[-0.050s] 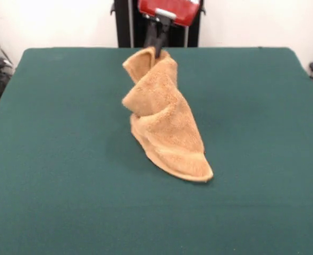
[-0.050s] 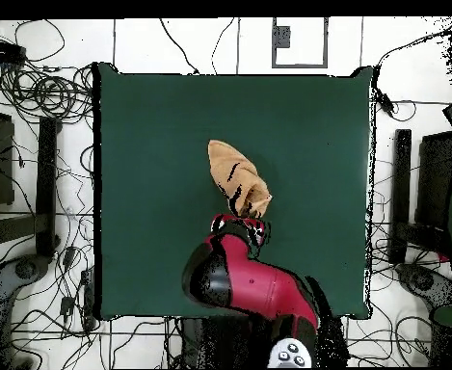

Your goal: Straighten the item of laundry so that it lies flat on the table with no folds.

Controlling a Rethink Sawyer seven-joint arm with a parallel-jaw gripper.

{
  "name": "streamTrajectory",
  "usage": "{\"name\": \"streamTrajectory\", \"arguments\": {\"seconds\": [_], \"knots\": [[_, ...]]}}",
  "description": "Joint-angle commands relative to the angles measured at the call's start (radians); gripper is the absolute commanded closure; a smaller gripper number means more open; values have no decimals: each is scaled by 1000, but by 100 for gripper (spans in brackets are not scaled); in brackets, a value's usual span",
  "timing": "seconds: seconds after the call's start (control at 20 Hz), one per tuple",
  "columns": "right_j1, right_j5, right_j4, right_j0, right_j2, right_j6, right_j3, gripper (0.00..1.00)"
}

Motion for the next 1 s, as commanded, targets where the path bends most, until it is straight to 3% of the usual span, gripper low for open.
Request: {"name": "streamTrajectory", "arguments": {"seconds": [0.05, 0.15, 0.25, 0.4, 0.6, 0.9, 1.0], "knots": [[-92, 75, -202, 10, 40, -122, -129, 100], [-88, 82, -230, 21, 36, -80, -150, 100], [-86, 158, -169, -9, 67, 16, -121, 100], [-83, 370, 24, -72, 129, 193, -30, 100], [-74, 519, 181, -52, 119, 324, 13, 100], [-70, 661, 465, -108, 210, 380, 141, 100], [-68, 665, 513, -94, 196, 396, 162, 100]]}}
